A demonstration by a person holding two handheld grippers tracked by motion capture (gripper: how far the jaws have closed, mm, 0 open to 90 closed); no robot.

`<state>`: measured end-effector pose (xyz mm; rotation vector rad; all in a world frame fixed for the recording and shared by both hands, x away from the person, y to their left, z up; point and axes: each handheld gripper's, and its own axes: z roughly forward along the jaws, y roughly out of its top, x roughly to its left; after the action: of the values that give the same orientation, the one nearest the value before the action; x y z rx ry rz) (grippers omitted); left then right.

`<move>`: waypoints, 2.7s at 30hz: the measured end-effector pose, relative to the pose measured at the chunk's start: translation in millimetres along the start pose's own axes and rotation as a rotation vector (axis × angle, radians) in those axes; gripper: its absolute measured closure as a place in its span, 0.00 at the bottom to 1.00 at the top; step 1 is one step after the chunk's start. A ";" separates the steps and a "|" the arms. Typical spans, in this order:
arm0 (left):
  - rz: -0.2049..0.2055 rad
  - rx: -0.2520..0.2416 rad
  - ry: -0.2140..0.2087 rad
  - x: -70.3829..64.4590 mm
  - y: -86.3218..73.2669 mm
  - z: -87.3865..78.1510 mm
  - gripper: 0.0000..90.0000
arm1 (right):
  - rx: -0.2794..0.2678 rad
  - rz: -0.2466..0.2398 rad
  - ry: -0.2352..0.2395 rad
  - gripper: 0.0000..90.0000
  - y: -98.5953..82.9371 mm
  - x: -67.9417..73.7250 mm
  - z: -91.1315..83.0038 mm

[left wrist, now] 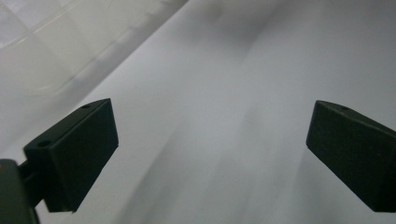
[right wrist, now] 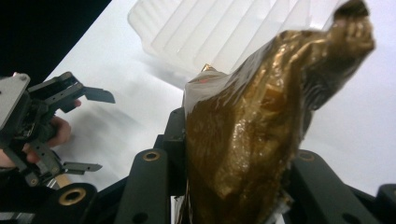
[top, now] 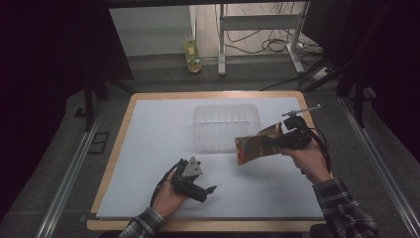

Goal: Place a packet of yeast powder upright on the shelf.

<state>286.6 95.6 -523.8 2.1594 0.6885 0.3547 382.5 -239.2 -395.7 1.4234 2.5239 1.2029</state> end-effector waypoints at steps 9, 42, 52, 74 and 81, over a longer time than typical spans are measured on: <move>-0.006 -0.013 0.008 -4.4 -7.4 -11.1 0.01 | -0.012 0.038 -0.006 0.72 19.0 -10.3 -8.5; 0.002 -0.046 -0.013 -1.8 -7.6 -11.2 0.00 | 0.013 0.077 -0.109 0.72 75.6 -37.1 5.5; 0.015 -0.060 -0.002 0.7 -5.0 -14.9 0.00 | 0.050 0.083 -0.121 0.72 84.9 -39.2 21.3; 0.024 -0.078 0.000 0.9 -2.2 -18.7 0.00 | 0.061 0.069 -0.145 0.72 101.2 -33.2 44.9; 0.026 -0.077 0.001 0.7 -2.2 -19.1 0.00 | 0.054 0.061 -0.145 0.72 104.3 -29.6 53.3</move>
<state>277.6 109.2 -513.6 2.0970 0.6378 0.3900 494.6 -197.4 -379.0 1.5491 2.4504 1.0058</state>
